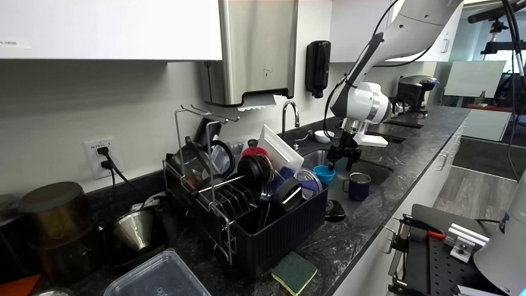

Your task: Move the thermo cup to the left then to the right and remove the lid

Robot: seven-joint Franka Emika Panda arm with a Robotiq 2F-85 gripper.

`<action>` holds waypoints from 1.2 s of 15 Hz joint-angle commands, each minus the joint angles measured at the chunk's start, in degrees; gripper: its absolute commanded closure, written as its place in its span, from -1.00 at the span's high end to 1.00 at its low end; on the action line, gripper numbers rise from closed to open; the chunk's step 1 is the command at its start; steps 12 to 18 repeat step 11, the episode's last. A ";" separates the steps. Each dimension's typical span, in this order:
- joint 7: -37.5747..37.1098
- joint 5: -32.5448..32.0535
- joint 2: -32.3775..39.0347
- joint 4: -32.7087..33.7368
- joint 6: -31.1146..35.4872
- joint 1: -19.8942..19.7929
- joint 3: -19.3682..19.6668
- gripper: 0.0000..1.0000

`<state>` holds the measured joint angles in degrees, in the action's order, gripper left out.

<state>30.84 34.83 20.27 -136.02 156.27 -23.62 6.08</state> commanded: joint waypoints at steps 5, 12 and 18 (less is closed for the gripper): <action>-13.46 -14.07 1.06 -2.98 6.88 1.02 1.63 1.00; -13.25 -14.35 1.53 -2.14 5.92 -0.79 -0.05 1.00; -13.25 -14.35 1.53 -2.14 5.92 -0.79 -0.05 1.00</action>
